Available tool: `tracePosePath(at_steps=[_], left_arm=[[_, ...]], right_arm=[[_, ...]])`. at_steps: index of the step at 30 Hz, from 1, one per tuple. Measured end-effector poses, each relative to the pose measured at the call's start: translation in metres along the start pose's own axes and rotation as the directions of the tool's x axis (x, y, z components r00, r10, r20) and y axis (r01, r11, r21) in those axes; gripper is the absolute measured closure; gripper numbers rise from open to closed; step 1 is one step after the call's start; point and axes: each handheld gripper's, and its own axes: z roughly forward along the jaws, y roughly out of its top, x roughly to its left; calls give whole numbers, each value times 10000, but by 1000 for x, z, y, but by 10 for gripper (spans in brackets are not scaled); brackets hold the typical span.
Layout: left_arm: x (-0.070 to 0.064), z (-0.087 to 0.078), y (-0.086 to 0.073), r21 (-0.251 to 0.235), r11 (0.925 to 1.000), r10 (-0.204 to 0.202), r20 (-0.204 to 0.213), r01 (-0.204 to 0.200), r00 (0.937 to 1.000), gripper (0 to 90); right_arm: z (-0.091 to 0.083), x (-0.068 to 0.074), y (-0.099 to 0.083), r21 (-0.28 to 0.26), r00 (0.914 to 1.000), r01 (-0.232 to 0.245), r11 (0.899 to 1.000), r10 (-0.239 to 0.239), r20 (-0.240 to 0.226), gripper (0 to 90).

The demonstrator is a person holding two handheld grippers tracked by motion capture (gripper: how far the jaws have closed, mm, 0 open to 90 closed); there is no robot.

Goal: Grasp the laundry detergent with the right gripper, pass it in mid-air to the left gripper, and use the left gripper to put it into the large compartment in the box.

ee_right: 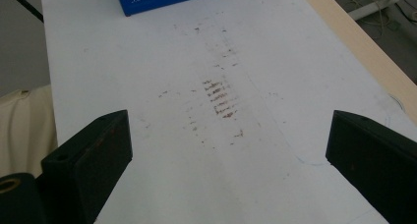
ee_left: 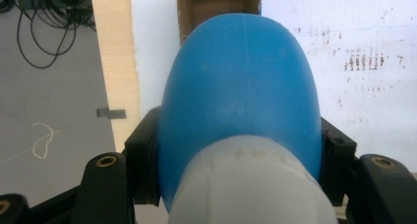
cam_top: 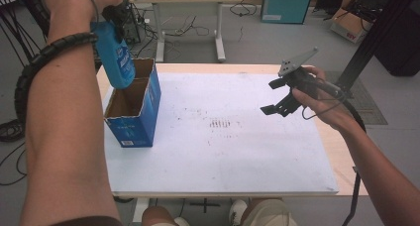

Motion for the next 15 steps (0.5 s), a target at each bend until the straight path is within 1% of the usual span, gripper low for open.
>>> tracePosePath(at_steps=[2, 7, 15], left_arm=[[2, 5, 0, 29, 10000, -86, 58, 85, 9999, 376], [4, 12, 0, 74, 9999, -129, 87, 129, 9999, 375], [5, 16, 0, 125, 9997, -198, 91, 197, 9998, 375]], right_arm=[[1, 0, 0, -27, 10000, 32, 10000, -32, 3, 36], [1, 0, -1, 3, 10000, -16, 10000, 16, -31, 37], [0, 0, 0, -50, 10000, 68, 10000, -68, -24, 37]])
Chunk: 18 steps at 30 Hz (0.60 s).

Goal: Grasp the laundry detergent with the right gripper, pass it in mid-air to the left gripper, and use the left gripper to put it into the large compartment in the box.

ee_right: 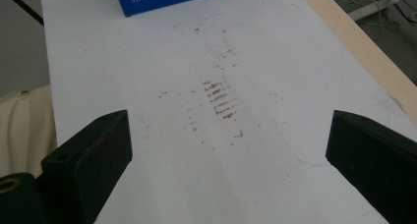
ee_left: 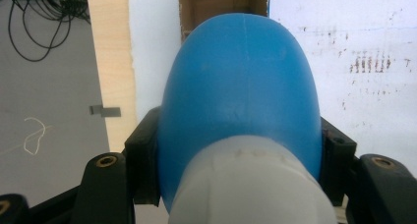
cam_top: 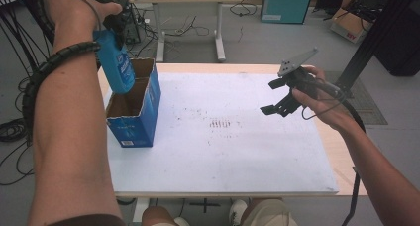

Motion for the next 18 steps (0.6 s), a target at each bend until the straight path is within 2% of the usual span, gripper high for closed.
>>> tracePosePath(at_steps=[18], left_arm=[[8, 13, -3, 36, 9999, -126, 92, 126, 9999, 375]], right_arm=[[-1, 1, 3, 61, 10000, 14, 10000, -14, 33, 36]])
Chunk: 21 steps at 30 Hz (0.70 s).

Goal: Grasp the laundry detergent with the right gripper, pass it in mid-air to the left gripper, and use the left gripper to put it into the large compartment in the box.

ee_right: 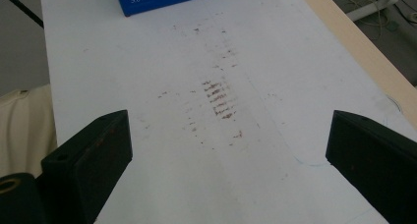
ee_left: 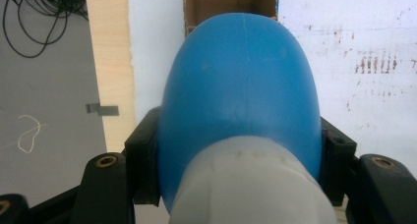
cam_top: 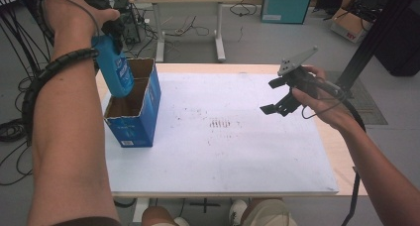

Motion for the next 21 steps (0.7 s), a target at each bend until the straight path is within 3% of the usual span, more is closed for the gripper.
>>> tracePosePath(at_steps=[13, 21], left_arm=[[3, 21, 1, 110, 9999, -82, 131, 80, 9999, 375], [2, 47, 1, 279, 9996, -29, 316, 20, 9995, 375]], right_arm=[[5, 2, -1, 167, 9999, -71, 9998, 72, -79, 37], [9, 1, -2, 260, 9999, -92, 9996, 95, -117, 37]])
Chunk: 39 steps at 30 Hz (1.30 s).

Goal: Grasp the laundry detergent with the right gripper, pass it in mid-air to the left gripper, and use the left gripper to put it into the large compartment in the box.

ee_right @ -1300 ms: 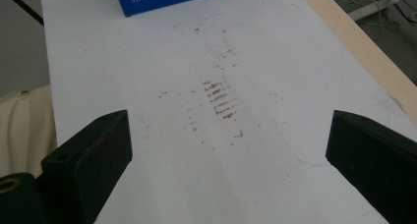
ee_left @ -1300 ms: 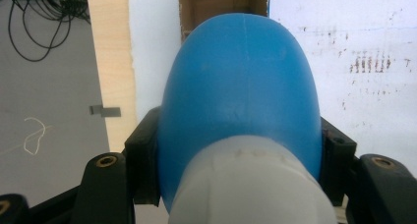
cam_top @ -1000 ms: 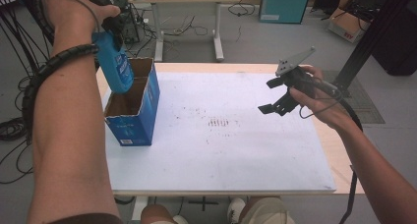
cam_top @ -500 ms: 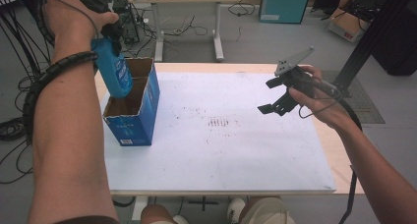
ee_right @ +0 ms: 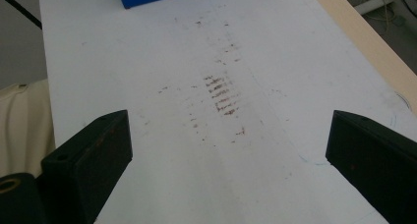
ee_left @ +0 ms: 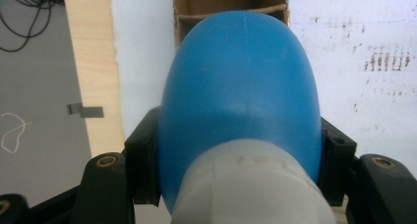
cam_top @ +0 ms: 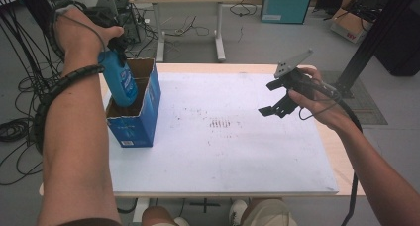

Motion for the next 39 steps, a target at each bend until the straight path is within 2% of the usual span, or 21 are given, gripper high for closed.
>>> tracePosePath(at_steps=[6, 8, 10, 16, 21, 26, 27, 32, 39], left_arm=[[-1, 19, 0, 71, 10000, 62, 9, -62, 10000, 375], [-2, 26, 0, 36, 10000, 92, 33, -92, 10000, 375], [-3, 36, -1, 28, 9999, 109, 96, -109, 9999, 375], [-6, 54, -2, -19, 9998, 215, 46, -215, 9998, 374], [-11, 77, -2, -38, 9996, 283, -8, -284, 9996, 374], [-14, 90, -3, 22, 9994, 346, -31, -346, 9994, 374], [-15, 97, -3, 13, 9992, 403, -43, -402, 9992, 374], [-15, 108, -3, -47, 9989, 469, -33, -469, 9989, 374], [-11, 122, -4, -157, 9983, 555, -242, -559, 9982, 374]], right_arm=[[2, 1, 0, 35, 10000, -84, 10000, 84, 20, 37], [3, -1, 0, 12, 9999, 152, 9999, -152, 6, 37], [4, 1, 0, 20, 10000, -8, 10000, 8, 7, 37], [7, 2, -1, 48, 10000, 40, 10000, -39, -26, 37], [10, 2, -3, 61, 10000, -82, 9999, 82, -38, 37], [13, 2, -6, 139, 9998, -204, 9997, 205, -37, 37], [14, 1, -7, 111, 9999, -77, 9999, 78, -78, 37], [15, 1, -10, 168, 9998, -162, 9997, 163, -75, 37], [18, -1, -13, 288, 9998, -214, 9994, 215, -9, 37]])
